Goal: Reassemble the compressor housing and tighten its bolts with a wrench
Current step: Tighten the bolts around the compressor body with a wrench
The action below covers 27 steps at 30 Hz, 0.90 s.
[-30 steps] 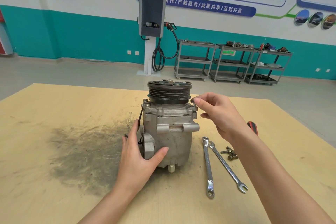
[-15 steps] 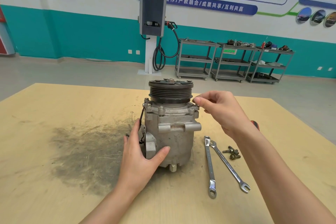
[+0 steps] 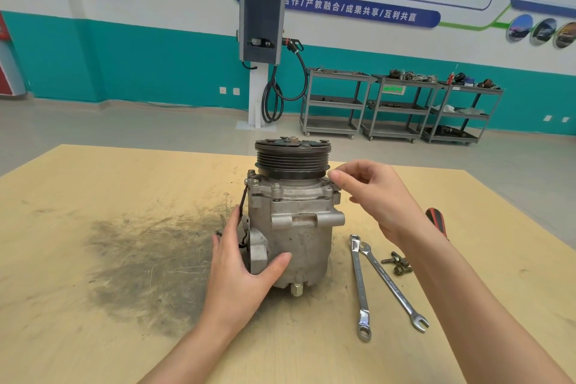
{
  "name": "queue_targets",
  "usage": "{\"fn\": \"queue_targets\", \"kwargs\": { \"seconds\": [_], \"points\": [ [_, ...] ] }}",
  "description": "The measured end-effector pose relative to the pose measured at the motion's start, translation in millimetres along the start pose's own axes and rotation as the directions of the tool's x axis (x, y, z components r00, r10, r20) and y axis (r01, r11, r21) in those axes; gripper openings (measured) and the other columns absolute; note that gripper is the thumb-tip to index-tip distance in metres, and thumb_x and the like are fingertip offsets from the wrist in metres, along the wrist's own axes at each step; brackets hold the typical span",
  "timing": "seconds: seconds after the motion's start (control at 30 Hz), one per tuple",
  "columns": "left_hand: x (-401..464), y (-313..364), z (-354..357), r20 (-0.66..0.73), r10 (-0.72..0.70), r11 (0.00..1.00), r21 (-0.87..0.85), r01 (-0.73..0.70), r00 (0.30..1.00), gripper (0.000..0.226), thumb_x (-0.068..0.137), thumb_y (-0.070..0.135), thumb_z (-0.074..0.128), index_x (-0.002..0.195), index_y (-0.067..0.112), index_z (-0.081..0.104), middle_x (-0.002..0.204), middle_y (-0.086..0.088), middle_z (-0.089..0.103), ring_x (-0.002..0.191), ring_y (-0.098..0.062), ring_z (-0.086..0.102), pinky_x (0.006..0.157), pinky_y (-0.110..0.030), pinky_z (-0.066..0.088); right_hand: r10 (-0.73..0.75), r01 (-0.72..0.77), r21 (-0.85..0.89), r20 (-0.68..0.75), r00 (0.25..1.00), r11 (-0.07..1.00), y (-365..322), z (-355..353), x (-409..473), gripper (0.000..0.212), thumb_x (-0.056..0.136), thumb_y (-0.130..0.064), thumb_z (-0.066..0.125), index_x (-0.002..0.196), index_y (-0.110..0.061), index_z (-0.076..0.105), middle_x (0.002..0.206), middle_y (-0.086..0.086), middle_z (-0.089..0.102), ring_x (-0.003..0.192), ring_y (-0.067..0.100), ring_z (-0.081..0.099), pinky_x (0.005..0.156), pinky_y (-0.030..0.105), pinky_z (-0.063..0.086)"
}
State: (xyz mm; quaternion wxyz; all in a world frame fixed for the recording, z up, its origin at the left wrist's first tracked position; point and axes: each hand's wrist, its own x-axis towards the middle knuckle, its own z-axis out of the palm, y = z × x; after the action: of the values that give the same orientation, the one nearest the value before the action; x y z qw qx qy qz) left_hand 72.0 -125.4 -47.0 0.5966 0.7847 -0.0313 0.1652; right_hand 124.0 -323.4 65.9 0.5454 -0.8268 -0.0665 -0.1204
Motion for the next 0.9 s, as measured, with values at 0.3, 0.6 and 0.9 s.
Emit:
{"fn": "queue_targets", "kwargs": {
  "seconds": [0.3, 0.6, 0.9],
  "points": [
    [0.4, -3.9, 0.1, -0.005, -0.002, 1.0, 0.024, 0.002, 1.0, 0.114, 0.059, 0.068, 0.07, 0.154, 0.039, 0.016, 0.157, 0.017, 0.03, 0.151, -0.02, 0.018, 0.118, -0.053, 0.026, -0.011, 0.011, 0.017, -0.004, 1.0, 1.0, -2.4, 2.7, -3.3, 0.01, 0.091, -0.024, 0.065, 0.084, -0.018, 0.068, 0.097, 0.017, 0.069, 0.084, 0.021, 0.056, 0.079, 0.04, 0.049],
    [0.4, -3.3, 0.1, -0.012, 0.006, 0.999, 0.031, -0.005, 1.0, 0.113, 0.06, 0.065, 0.071, 0.155, 0.036, 0.016, 0.158, 0.016, 0.03, 0.151, -0.021, 0.017, 0.119, -0.052, 0.025, -0.075, 0.074, -0.012, -0.118, 0.99, 0.997, -0.5, 5.8, -3.8, 0.011, 0.081, -0.029, 0.076, 0.079, -0.021, 0.069, 0.078, 0.005, 0.069, 0.072, 0.017, 0.054, 0.074, 0.044, 0.05],
    [0.7, -3.5, -0.3, -0.003, 0.0, 1.0, 0.014, 0.0, 1.0, 0.114, 0.061, 0.066, 0.074, 0.155, 0.036, 0.016, 0.158, 0.015, 0.029, 0.151, -0.021, 0.017, 0.119, -0.053, 0.025, -0.1, 0.09, -0.121, -0.079, 0.992, 0.989, -7.1, -1.4, -0.1, 0.008, 0.083, -0.025, 0.075, 0.076, -0.023, 0.069, 0.083, 0.012, 0.069, 0.071, 0.012, 0.053, 0.066, 0.031, 0.048]
  ]
}}
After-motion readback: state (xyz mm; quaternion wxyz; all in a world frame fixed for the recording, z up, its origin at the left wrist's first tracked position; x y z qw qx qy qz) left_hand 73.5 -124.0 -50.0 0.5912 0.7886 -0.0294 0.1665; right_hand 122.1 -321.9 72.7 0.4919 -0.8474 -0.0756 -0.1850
